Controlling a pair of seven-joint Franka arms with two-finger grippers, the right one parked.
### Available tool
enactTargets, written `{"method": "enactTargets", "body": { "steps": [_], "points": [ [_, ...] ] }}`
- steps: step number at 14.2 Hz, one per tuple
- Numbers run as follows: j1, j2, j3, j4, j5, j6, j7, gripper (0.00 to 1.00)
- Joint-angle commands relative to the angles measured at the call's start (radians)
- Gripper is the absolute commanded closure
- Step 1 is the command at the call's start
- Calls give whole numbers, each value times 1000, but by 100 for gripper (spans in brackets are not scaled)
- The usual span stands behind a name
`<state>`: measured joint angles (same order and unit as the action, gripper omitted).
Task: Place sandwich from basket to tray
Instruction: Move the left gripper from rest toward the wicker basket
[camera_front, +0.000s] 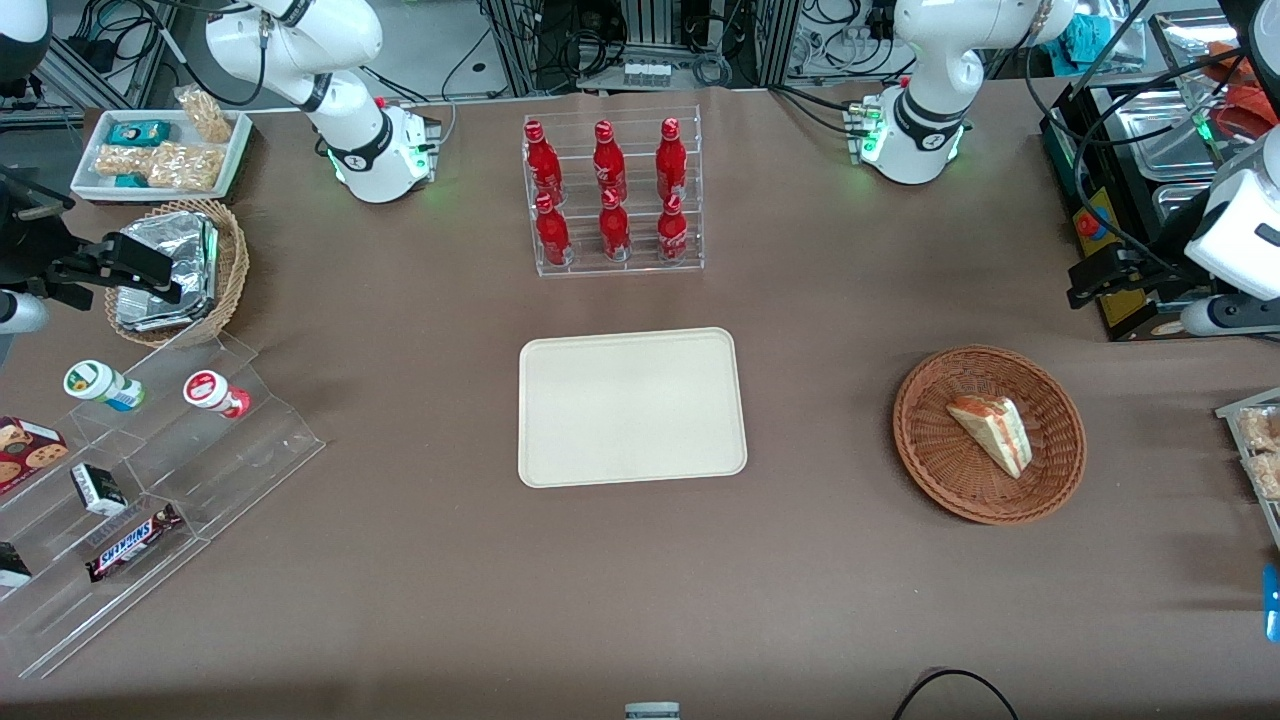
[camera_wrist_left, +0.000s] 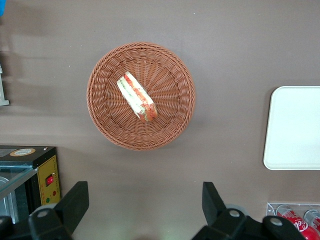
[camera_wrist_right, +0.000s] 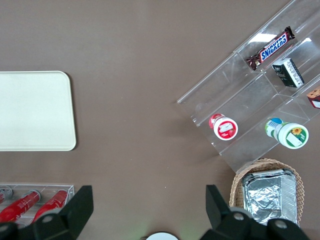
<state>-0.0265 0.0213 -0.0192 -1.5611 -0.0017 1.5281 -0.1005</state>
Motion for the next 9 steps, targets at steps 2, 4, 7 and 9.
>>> {"method": "enactTargets", "body": {
  "steps": [2,4,7,9],
  "points": [
    [-6,-4,7,15,0,-14,13,0],
    [-6,-6,7,13,0,-20,8,0],
    [-6,-3,7,7,3,-20,7,0],
    [-6,-1,7,3,5,-22,7,0]
  ]
}}
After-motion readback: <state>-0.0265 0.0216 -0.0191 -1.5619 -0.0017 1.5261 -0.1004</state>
